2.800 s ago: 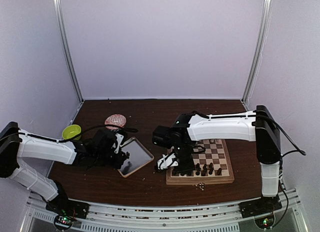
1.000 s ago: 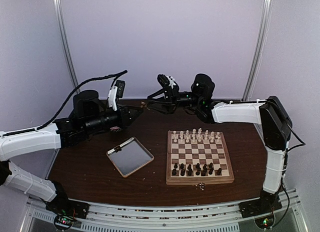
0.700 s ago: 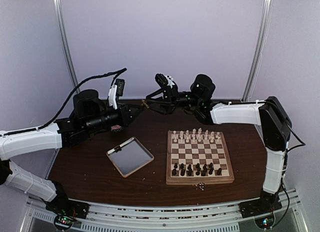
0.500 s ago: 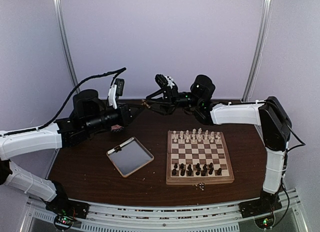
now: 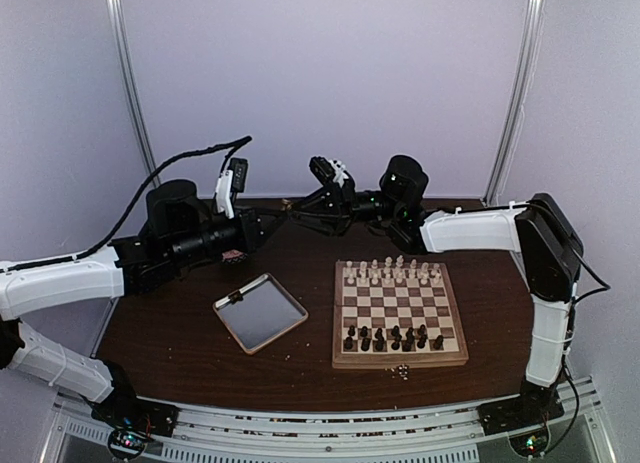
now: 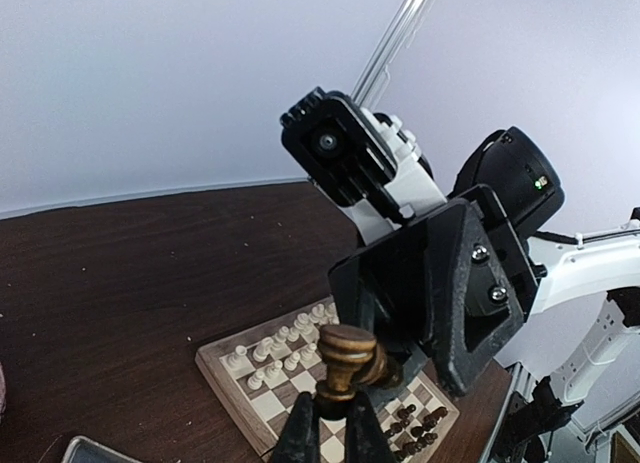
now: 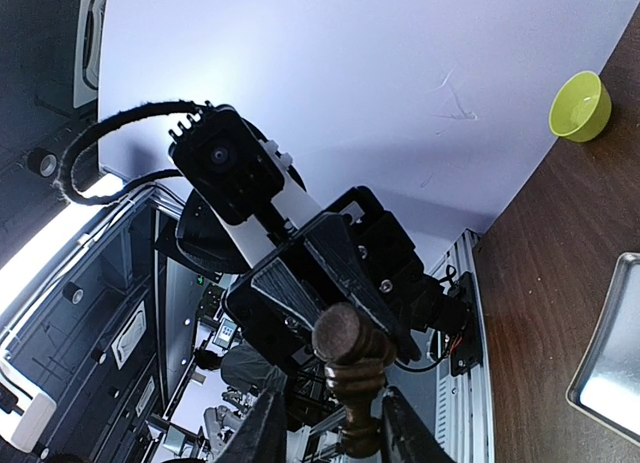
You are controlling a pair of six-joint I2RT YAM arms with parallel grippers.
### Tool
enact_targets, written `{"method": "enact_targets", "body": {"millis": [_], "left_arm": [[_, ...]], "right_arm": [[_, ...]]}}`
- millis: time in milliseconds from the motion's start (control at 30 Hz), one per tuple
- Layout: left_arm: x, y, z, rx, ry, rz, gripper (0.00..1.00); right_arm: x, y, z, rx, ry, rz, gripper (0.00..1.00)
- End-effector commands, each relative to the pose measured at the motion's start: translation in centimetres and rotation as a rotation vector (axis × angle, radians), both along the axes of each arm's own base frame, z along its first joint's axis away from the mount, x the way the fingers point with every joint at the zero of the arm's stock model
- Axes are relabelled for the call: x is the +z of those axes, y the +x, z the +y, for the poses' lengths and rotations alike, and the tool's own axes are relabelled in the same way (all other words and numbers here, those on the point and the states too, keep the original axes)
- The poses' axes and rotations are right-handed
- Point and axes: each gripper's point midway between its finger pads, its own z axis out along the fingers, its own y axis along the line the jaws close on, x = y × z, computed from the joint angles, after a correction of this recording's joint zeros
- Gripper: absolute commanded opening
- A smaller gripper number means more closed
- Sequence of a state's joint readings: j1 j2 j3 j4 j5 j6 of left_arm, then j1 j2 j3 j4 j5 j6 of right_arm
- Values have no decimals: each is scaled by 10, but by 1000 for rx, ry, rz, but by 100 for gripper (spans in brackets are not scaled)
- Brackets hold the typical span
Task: Set up the chess pieces on the board
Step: Pass from the left arm to the right
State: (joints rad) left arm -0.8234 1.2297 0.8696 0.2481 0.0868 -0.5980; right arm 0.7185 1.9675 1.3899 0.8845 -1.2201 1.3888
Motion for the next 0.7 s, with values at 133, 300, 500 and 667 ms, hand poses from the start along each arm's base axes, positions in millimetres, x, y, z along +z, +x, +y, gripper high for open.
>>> {"method": "enact_targets", "body": {"millis": [133,300,500,667], "left_arm": [[13,3,5,23,-44,-36,5],[10,3,4,19,-46,-30,5],[2,6,6,43,-11,-14,5],[-21,14,9,80,111,45,4]], "right_arm": [[-4,-2,0,4,2,-17,24],[-8,1,1,-5,-5,-13,16],[-22,8,-4,-29,-58,-27,10],[-46,20,-28,-81,-172,-86,9]]}}
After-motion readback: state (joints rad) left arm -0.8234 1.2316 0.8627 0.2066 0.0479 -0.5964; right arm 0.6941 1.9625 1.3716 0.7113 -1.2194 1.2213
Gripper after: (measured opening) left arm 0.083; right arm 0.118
